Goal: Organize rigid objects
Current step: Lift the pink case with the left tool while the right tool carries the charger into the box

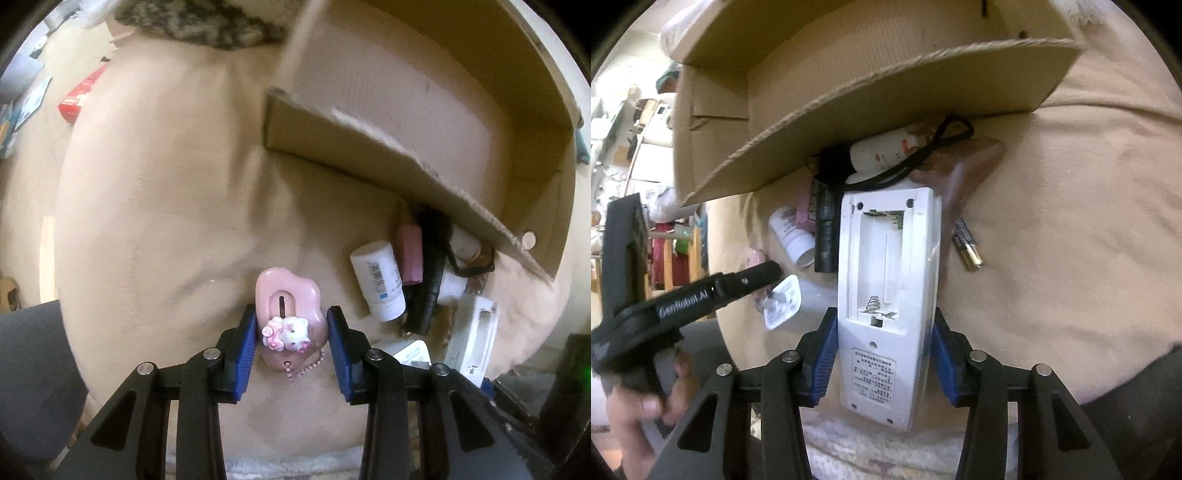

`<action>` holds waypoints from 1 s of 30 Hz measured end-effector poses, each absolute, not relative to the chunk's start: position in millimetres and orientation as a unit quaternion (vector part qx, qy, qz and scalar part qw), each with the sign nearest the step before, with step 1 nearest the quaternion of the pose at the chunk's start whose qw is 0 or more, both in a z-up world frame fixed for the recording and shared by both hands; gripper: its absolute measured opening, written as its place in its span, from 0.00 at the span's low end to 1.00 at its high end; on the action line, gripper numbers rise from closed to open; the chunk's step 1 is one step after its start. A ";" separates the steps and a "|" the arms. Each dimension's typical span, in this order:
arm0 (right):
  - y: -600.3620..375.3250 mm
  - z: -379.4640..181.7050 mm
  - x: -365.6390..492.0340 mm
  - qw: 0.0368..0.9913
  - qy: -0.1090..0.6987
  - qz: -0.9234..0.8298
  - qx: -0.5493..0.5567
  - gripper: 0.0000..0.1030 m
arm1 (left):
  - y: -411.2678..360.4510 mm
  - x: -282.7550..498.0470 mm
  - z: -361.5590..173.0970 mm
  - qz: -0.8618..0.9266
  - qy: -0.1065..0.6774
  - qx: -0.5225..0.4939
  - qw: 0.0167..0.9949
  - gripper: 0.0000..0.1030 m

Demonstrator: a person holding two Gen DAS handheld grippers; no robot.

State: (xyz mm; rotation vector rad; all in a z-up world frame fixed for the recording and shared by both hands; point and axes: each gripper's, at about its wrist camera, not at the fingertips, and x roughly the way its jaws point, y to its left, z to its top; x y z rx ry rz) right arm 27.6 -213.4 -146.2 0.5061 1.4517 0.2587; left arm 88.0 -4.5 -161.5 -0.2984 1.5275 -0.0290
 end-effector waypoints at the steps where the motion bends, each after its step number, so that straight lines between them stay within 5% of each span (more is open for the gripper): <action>1: -215.3 -145.8 26.3 0.711 0.651 0.120 0.237 0.48 | -2.6 88.9 -157.9 -0.013 0.686 -0.133 0.715 0.33; 6: -227.8 -121.1 20.9 0.732 0.613 0.149 0.256 0.45 | -6.8 81.0 -129.0 -0.017 0.667 -0.119 0.735 0.33; 7: -230.5 -115.3 17.6 0.738 0.603 0.156 0.260 0.31 | -9.1 78.5 -122.2 -0.017 0.662 -0.113 0.741 0.33; 9: -234.0 -103.3 11.6 0.745 0.590 0.176 0.259 0.21 | -10.2 73.9 -113.4 -0.019 0.653 -0.111 0.749 0.33; 19: -218.4 -93.9 10.7 0.760 0.578 0.182 0.232 0.21 | -6.7 50.9 -92.2 -0.011 0.626 -0.097 0.774 0.33; 30: -247.4 -9.5 29.3 0.826 0.479 0.193 0.225 0.21 | -13.4 75.3 -18.3 -0.034 0.563 -0.070 0.823 0.33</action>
